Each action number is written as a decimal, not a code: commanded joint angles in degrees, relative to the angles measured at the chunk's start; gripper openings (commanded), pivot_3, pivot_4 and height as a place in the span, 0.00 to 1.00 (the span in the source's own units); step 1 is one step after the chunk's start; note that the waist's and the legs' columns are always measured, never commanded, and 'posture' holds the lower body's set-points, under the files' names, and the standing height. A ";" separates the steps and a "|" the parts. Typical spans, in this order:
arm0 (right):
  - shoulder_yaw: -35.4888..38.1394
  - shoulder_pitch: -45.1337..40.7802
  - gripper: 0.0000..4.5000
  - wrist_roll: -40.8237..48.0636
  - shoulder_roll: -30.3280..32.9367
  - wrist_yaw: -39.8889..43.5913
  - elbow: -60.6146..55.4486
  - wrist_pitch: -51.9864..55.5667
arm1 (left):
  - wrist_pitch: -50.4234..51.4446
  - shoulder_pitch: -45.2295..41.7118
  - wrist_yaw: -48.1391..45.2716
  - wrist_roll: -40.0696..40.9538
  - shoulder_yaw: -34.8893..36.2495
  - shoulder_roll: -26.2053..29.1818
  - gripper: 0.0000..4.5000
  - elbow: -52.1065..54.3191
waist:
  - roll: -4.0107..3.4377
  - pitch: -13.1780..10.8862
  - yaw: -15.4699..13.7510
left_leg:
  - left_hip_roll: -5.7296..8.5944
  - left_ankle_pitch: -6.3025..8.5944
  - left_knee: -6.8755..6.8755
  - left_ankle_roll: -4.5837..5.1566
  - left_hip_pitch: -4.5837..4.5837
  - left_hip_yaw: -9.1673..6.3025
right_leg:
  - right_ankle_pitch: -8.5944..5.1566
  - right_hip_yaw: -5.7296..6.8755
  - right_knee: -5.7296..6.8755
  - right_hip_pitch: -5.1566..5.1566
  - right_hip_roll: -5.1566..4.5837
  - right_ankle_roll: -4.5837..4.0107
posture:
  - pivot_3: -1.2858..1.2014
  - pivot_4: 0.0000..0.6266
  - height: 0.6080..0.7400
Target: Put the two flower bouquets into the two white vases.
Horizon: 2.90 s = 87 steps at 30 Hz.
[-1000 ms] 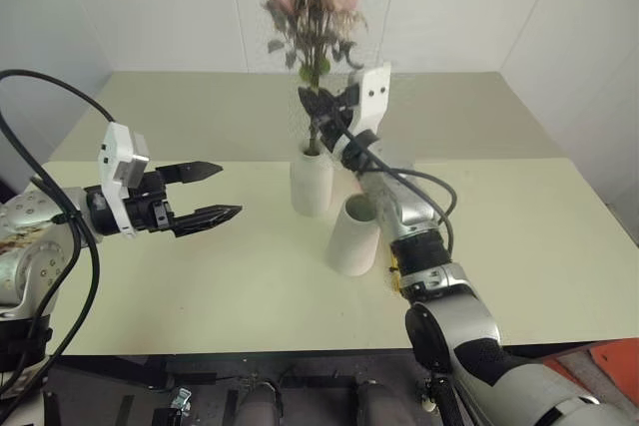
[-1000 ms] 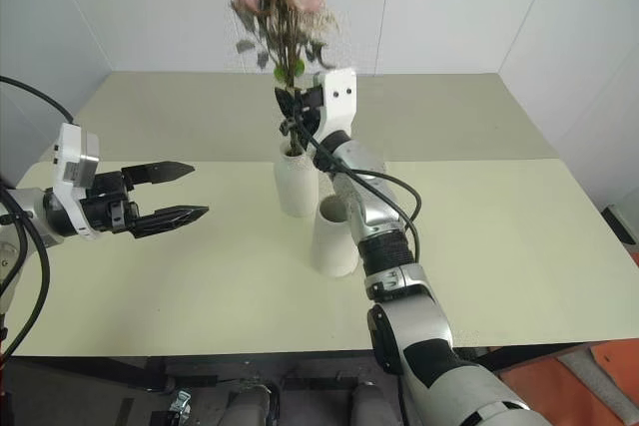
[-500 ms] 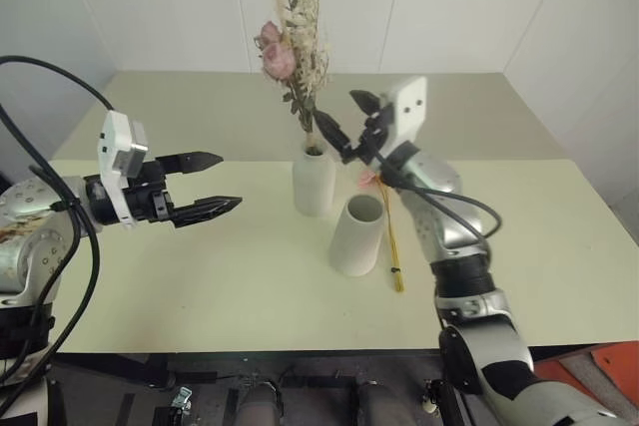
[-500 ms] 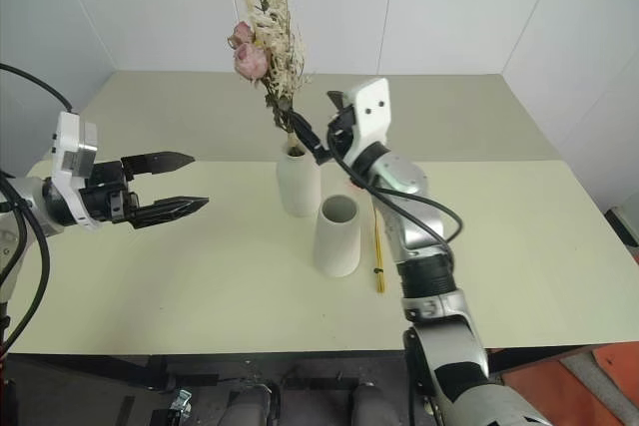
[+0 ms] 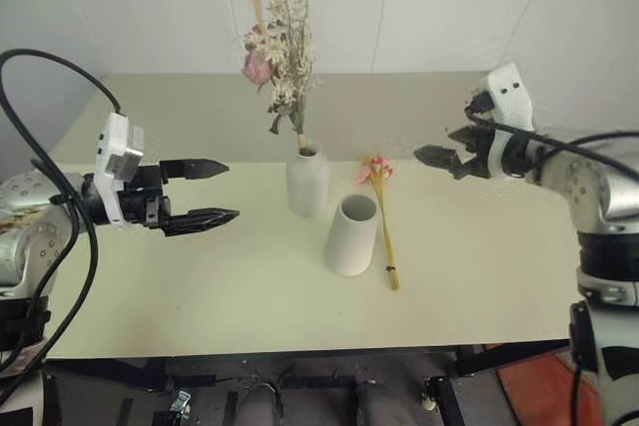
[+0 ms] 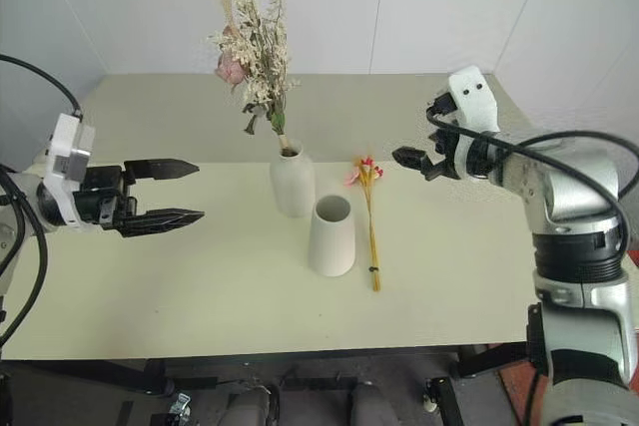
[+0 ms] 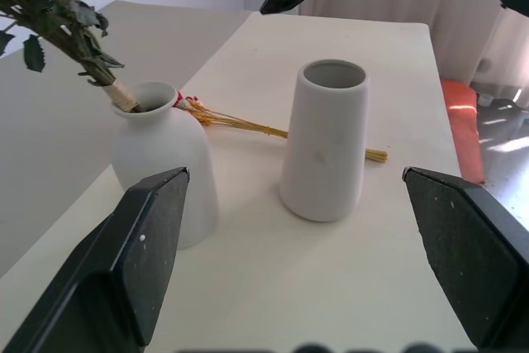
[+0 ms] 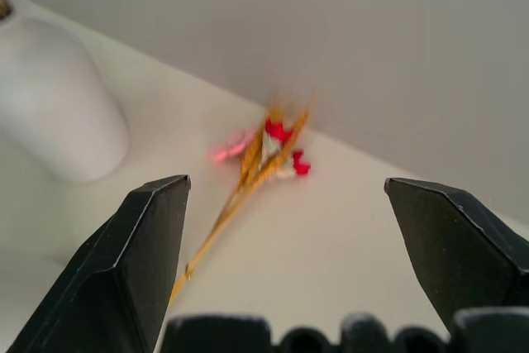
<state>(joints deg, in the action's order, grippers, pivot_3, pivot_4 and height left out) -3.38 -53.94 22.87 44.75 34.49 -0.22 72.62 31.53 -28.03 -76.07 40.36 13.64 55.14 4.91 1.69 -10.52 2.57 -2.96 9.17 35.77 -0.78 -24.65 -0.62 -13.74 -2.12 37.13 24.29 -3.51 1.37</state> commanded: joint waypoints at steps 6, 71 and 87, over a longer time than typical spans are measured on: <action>-11.35 -2.85 0.99 -0.85 -2.04 4.46 4.89 4.10 | 2.33 0.15 -5.90 5.43 2.74 1.87 1.00 0.73 | 0.02 -0.02 0.01 | 0.00 0.00 0.03 0.00 -0.06 0.15 | 0.01 -0.13 -0.01 0.08 0.00 0.04 | 0.52 0.24 1.00; 23.10 11.99 0.00 27.97 -30.52 -15.70 -25.96 -20.80 | 2.55 -1.35 -8.55 6.51 3.35 2.43 1.00 -0.69 | 0.04 -0.01 -0.15 | -0.07 0.00 0.03 0.00 -0.03 0.26 | 0.06 -0.22 0.04 0.08 0.05 0.10 | 0.52 0.24 1.00; 11.74 28.37 0.47 19.56 -27.38 -6.08 -28.80 -37.00 | 1.65 -0.66 -8.11 6.13 3.50 2.09 1.00 -0.34 | 0.04 -0.01 -0.23 | -0.07 0.00 0.04 0.00 -0.03 0.27 | 0.05 -0.23 0.02 0.07 0.05 0.11 | 0.52 0.24 1.00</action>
<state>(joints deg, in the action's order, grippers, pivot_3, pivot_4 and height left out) 7.53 -25.59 41.85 16.51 26.79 -26.19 37.93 33.86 -28.45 -84.33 45.45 14.82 56.92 3.45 1.73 -10.53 2.33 -3.03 9.18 35.81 -0.79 -24.68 -0.35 -13.70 -2.34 37.15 24.35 -3.46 1.49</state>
